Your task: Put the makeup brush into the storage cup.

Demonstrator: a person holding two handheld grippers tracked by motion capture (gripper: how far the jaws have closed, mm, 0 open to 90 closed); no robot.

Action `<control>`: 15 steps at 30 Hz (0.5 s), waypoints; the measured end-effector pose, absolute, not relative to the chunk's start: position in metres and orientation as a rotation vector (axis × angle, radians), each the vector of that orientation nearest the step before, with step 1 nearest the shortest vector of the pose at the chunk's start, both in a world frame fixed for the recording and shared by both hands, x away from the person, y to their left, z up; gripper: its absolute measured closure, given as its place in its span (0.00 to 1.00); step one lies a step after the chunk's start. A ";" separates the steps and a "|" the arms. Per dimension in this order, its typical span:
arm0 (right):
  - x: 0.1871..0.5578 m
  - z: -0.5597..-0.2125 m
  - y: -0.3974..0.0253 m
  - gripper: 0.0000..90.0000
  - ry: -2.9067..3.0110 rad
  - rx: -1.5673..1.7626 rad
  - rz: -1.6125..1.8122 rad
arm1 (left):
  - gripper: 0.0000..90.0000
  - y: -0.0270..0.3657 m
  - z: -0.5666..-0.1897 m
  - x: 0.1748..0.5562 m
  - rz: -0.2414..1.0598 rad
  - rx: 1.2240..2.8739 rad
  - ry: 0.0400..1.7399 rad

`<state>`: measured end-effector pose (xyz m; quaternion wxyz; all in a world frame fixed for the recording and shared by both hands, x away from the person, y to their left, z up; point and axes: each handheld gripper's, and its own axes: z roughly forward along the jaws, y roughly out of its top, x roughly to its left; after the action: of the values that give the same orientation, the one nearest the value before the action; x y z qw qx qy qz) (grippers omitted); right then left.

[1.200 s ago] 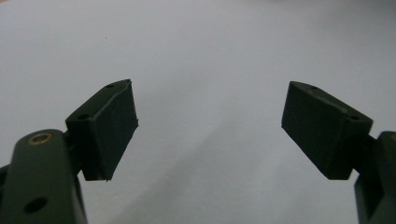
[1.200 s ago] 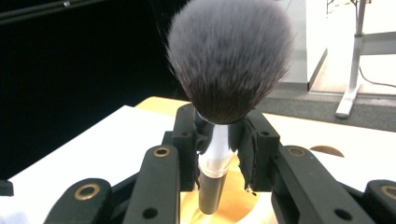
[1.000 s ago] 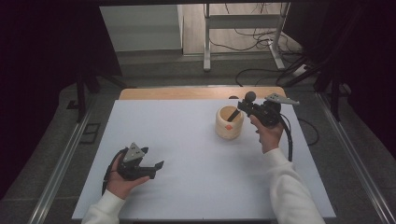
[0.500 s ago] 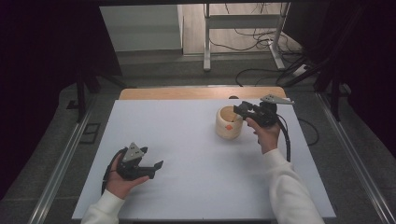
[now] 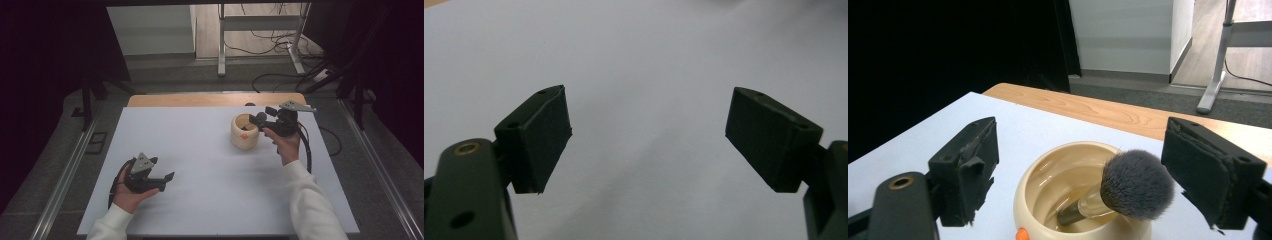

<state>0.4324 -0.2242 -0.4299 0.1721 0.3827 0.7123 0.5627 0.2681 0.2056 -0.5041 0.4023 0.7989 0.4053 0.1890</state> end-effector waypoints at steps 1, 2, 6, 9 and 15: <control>0.432 -0.431 -0.224 0.16 2.030 1.084 1.599 | 0.21 0.206 -0.503 0.268 0.479 2.015 1.024; 0.432 -0.431 -0.224 0.16 2.030 1.084 1.599 | 0.21 0.206 -0.503 0.268 0.479 2.015 1.024; 0.430 -0.432 -0.222 0.14 2.058 1.073 1.594 | 0.21 0.206 -0.503 0.268 0.472 2.017 1.020; 0.429 -0.432 -0.221 0.14 2.065 1.070 1.615 | 0.21 0.207 -0.503 0.270 0.469 2.010 1.021; 0.428 -0.430 -0.226 0.14 2.060 1.076 1.614 | 0.21 0.207 -0.503 0.271 0.462 2.009 1.022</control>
<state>0.4282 -0.2256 -0.4301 0.1553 0.3757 0.7191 0.5635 0.2715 0.2071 -0.5034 0.4082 0.7970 0.4056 0.1833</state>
